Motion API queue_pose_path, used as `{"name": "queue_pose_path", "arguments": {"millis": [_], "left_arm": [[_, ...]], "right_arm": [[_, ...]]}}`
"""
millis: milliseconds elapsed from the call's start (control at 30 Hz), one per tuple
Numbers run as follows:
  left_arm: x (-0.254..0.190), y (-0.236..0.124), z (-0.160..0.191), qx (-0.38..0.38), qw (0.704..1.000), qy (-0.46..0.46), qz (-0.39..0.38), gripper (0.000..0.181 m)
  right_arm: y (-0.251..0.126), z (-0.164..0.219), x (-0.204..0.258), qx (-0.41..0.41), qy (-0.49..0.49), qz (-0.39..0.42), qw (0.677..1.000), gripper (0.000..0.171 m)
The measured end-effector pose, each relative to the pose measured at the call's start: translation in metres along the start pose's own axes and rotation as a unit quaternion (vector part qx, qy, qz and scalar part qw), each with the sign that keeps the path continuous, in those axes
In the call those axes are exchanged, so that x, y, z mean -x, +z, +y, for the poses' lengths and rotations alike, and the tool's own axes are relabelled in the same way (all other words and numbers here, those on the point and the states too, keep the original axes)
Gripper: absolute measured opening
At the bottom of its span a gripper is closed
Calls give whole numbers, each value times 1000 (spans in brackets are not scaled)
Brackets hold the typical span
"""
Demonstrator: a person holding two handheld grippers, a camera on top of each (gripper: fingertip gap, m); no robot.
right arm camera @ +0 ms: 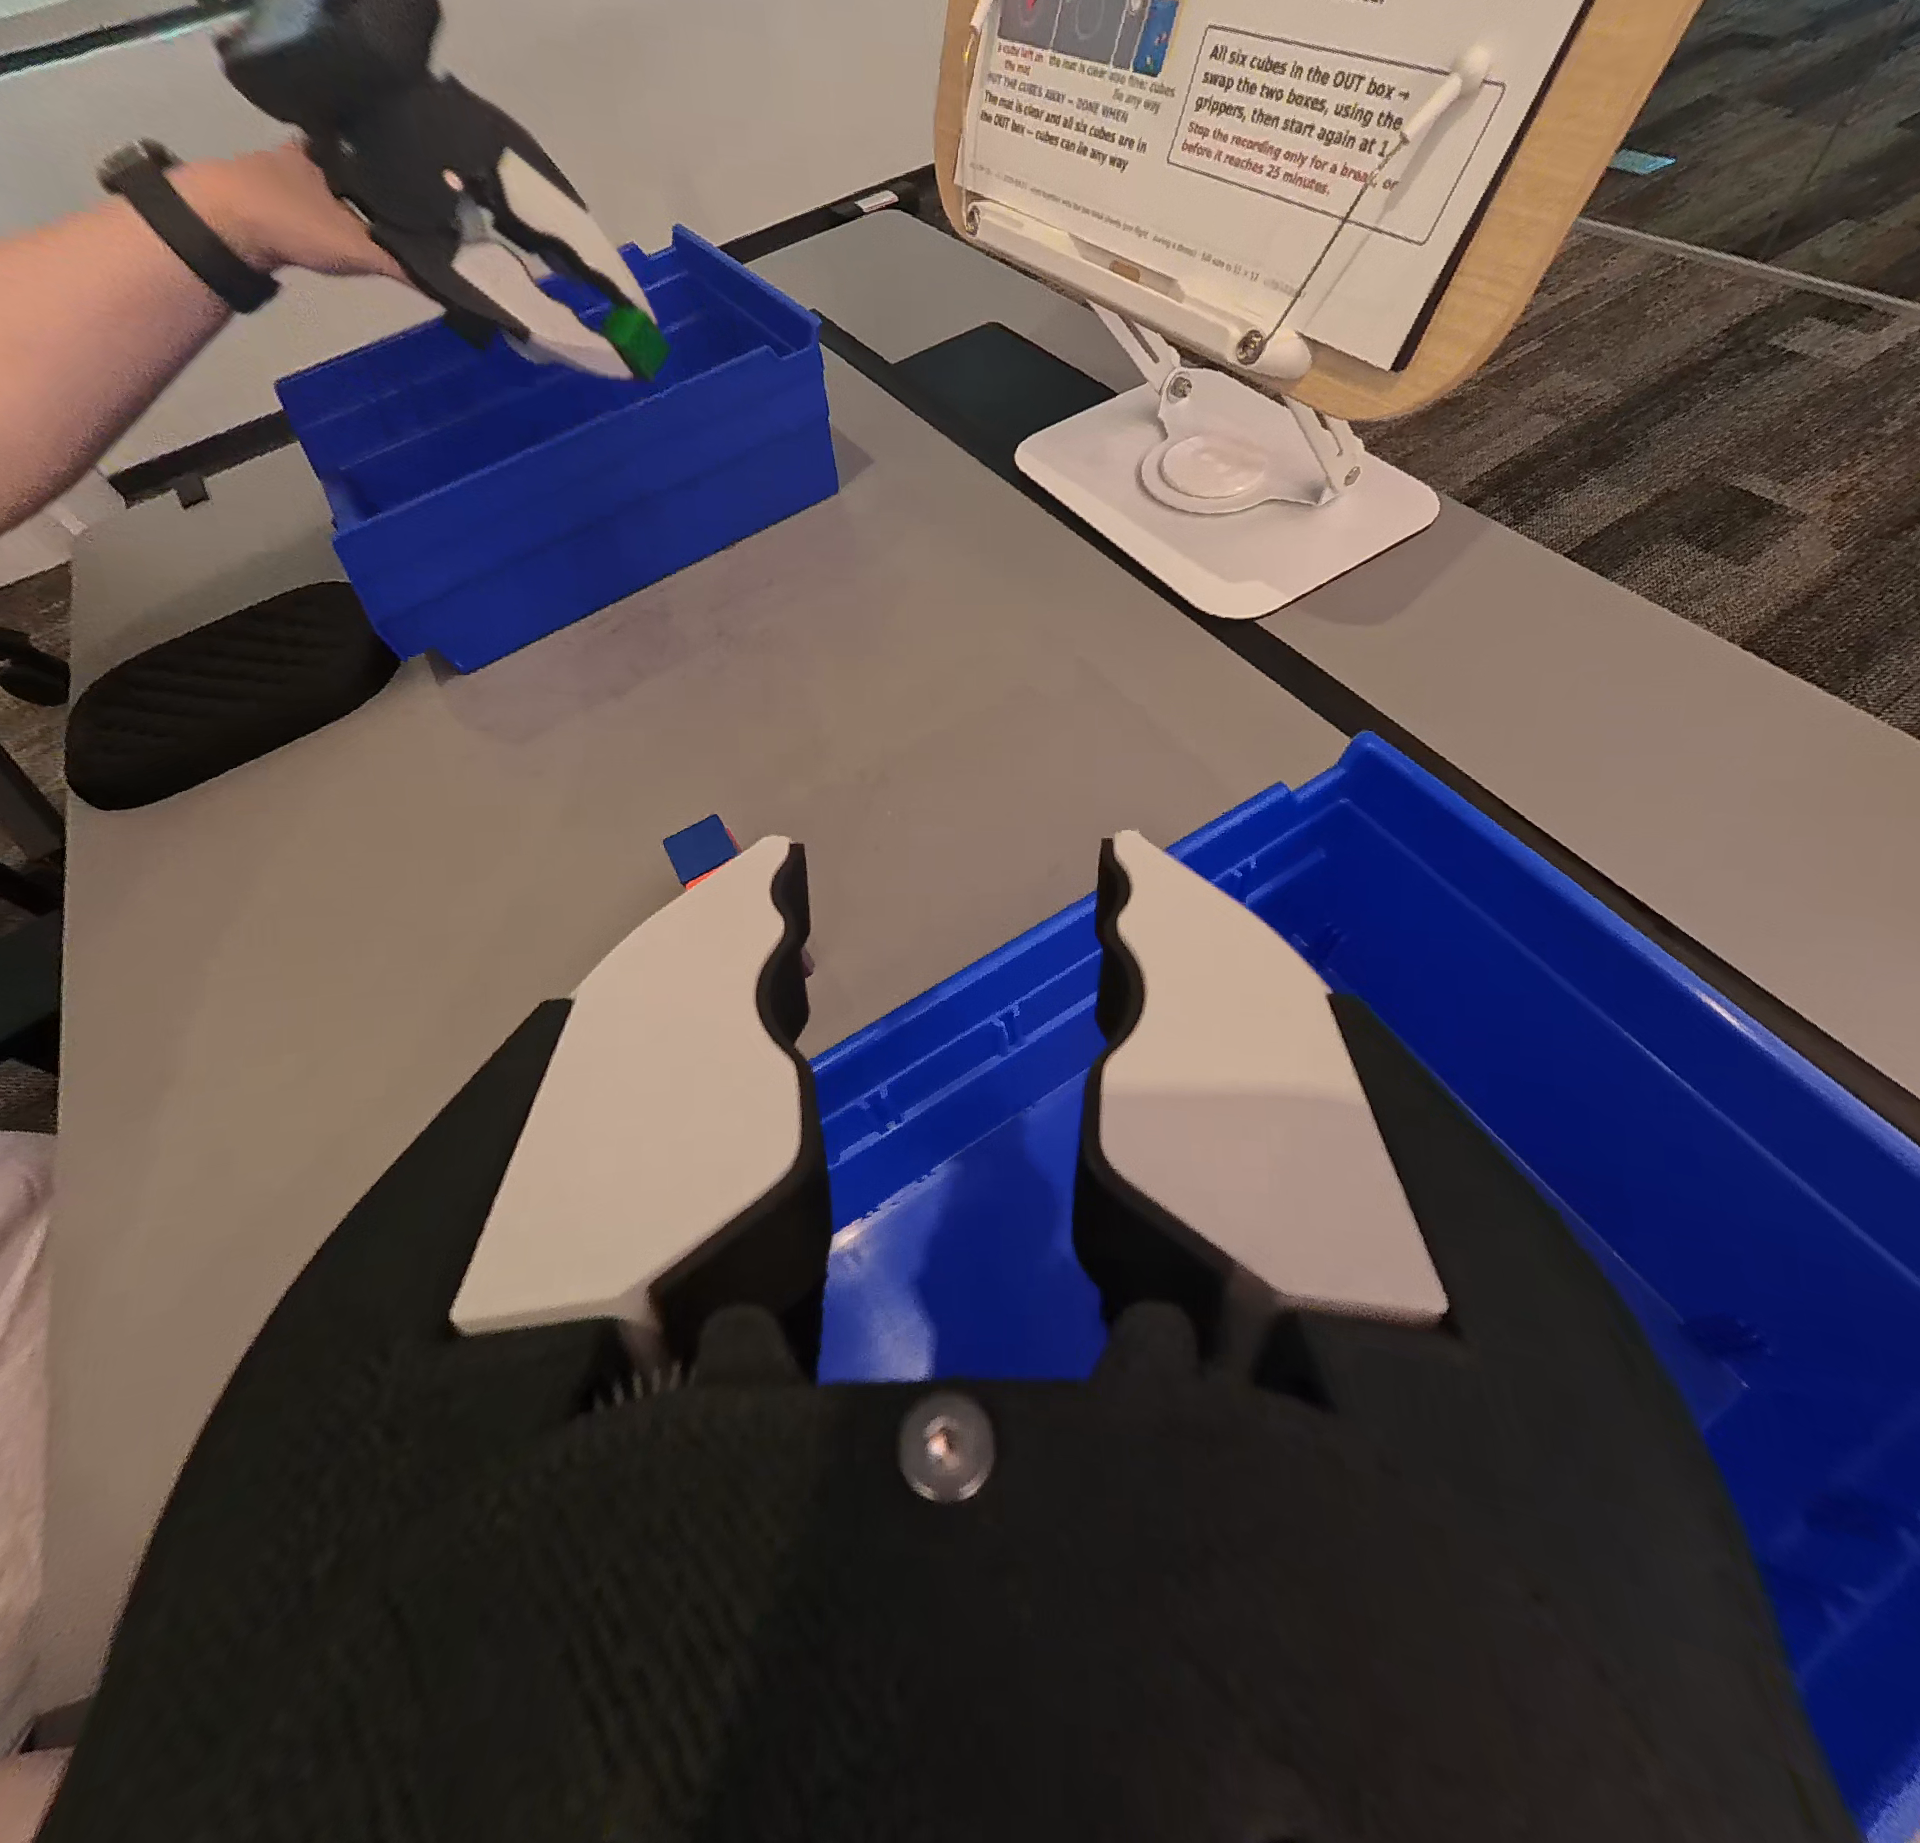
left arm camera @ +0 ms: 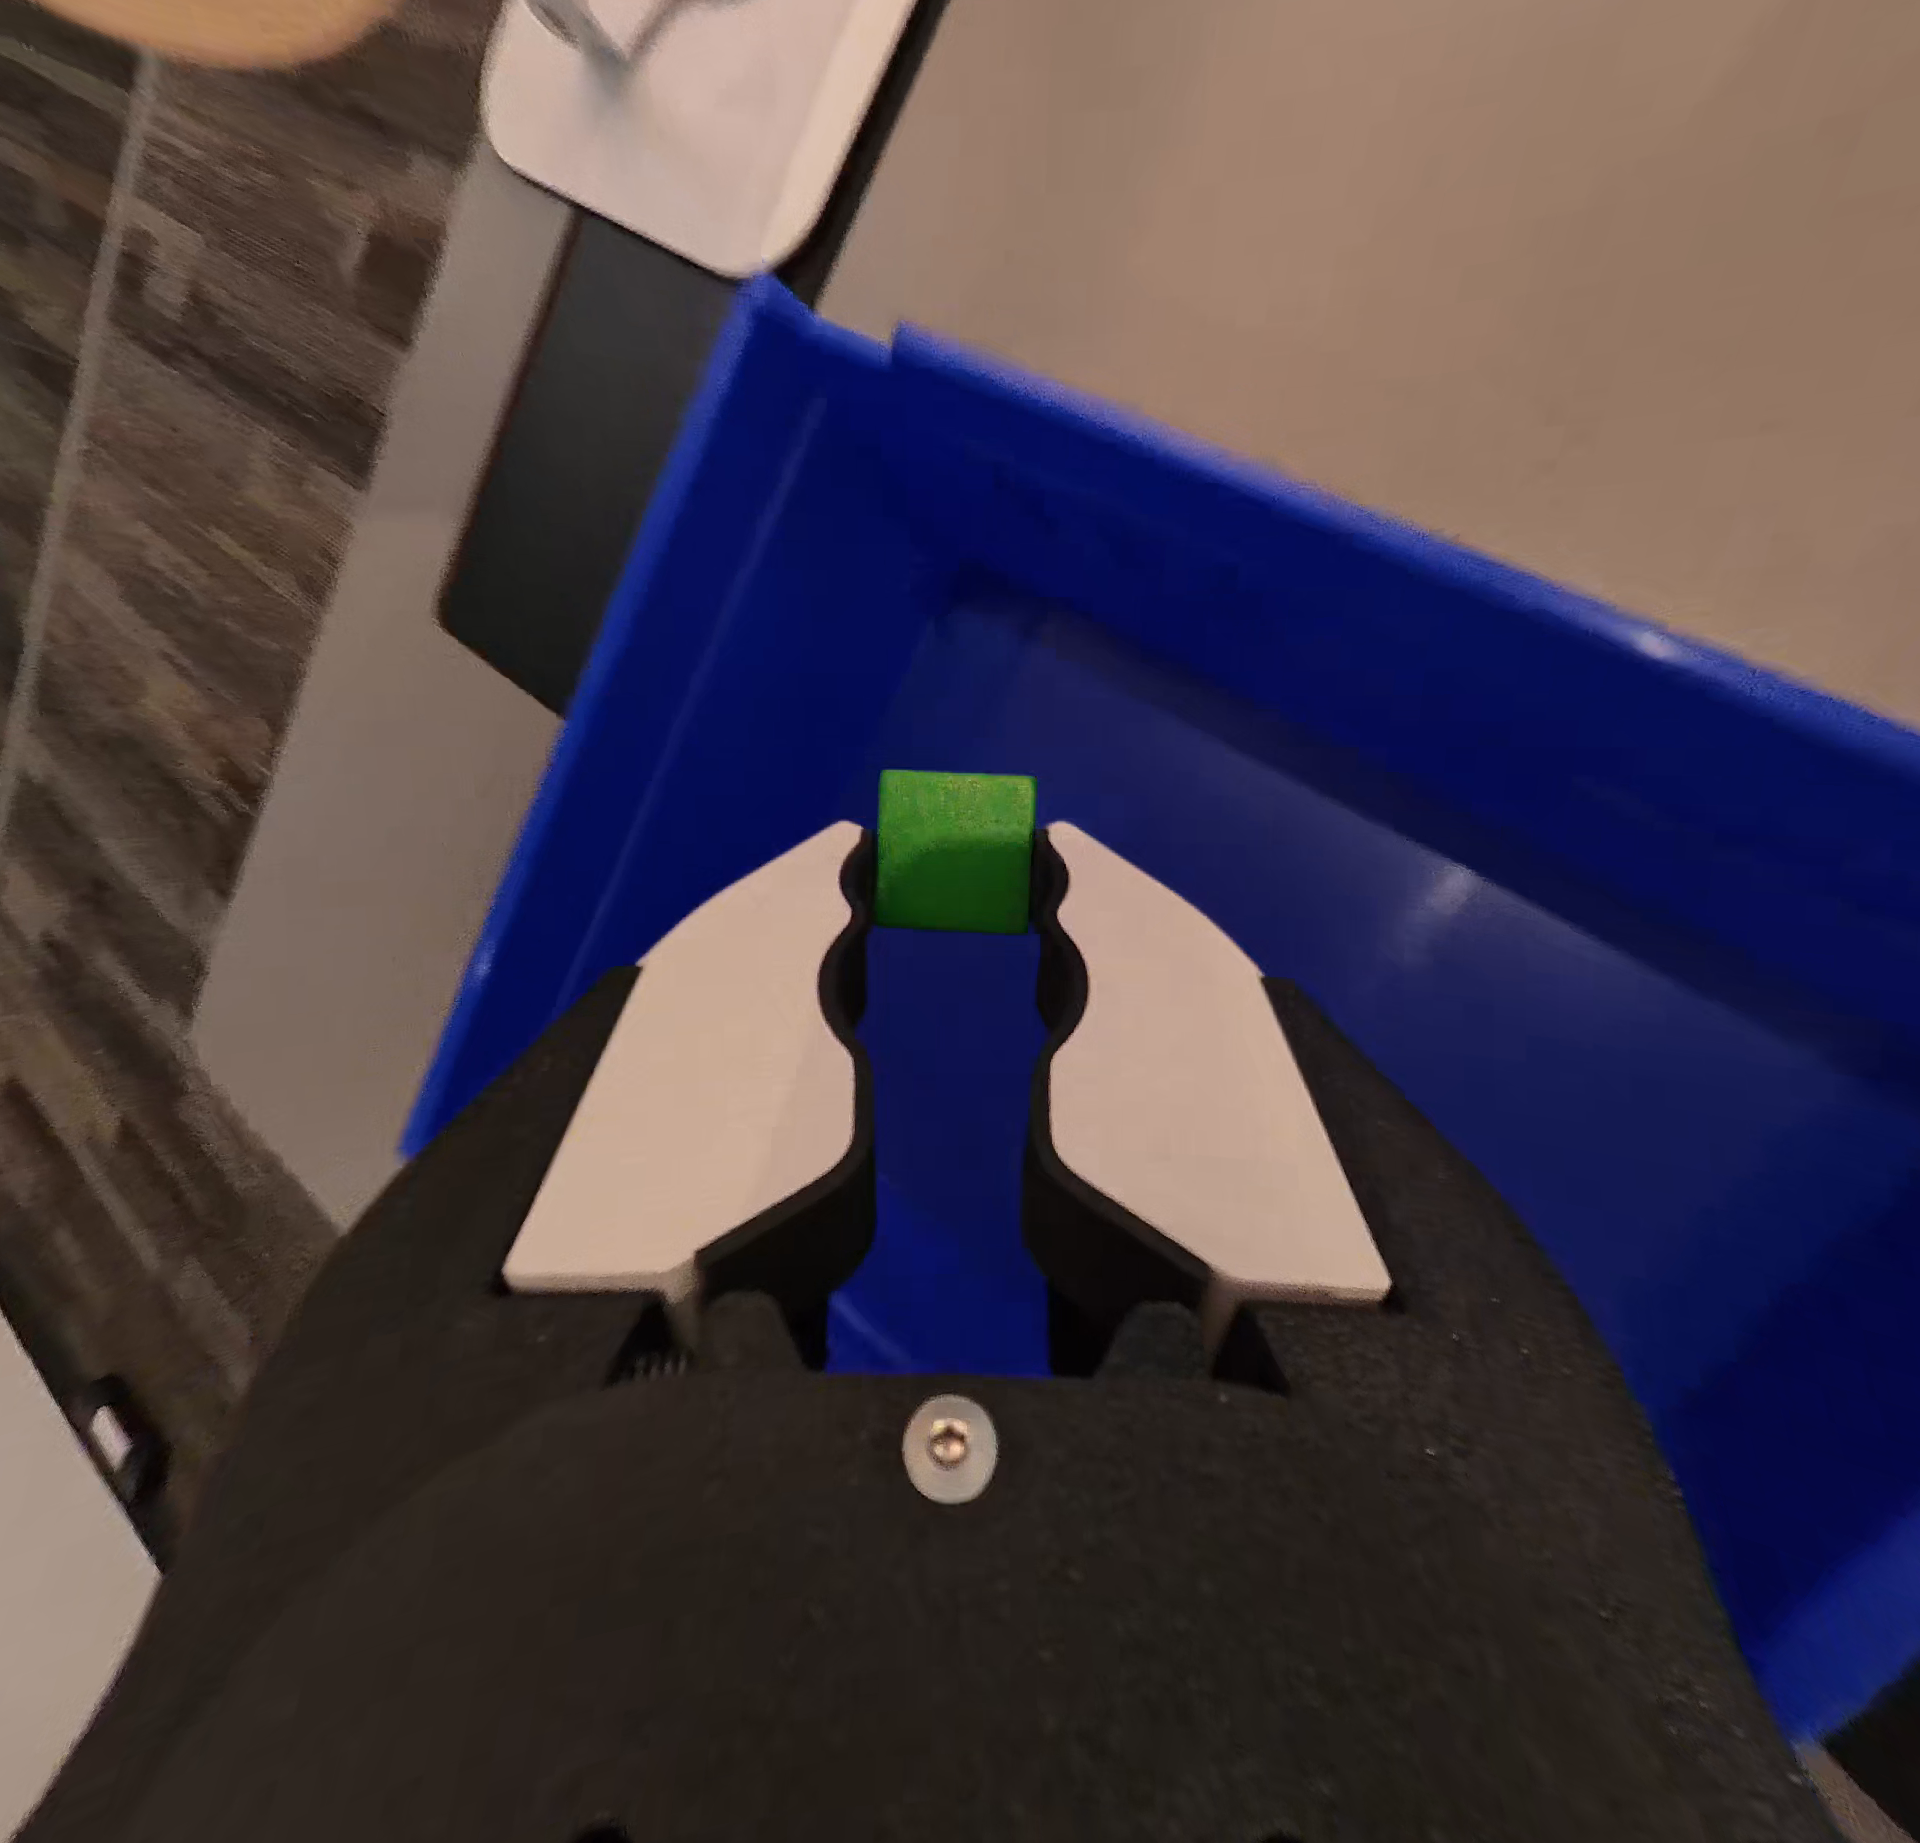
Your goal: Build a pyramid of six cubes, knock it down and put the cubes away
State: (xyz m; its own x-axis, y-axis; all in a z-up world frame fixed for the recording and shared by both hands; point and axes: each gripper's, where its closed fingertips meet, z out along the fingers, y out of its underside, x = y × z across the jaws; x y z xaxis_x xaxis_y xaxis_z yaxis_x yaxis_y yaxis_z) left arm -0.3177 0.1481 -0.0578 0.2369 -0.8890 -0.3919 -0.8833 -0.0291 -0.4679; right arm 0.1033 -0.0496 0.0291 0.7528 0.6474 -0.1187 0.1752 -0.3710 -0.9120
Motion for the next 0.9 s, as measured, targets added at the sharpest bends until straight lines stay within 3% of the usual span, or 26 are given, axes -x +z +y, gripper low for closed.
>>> {"name": "queue_pose_path", "arguments": {"millis": [167,367,600,767,900], "left_arm": [[-22,-62,-61,-64,997,33,-10,28],[-121,-86,-156,-131,982,115,70,28],[-223,-27,-217,-105,964,185,158,28],[-253,24,-229,-52,966,169,190,28],[-264,43,-227,-29,962,159,220,28]], "right_arm": [[-2,-8,7,-12,-10,-4,1000,54],[-2,-13,18,-13,-31,-11,999,54],[-11,-15,22,-25,-34,-17,999,54],[-20,-13,20,-33,-28,-11,999,54],[-22,-15,21,-42,-28,-20,999,54]]}}
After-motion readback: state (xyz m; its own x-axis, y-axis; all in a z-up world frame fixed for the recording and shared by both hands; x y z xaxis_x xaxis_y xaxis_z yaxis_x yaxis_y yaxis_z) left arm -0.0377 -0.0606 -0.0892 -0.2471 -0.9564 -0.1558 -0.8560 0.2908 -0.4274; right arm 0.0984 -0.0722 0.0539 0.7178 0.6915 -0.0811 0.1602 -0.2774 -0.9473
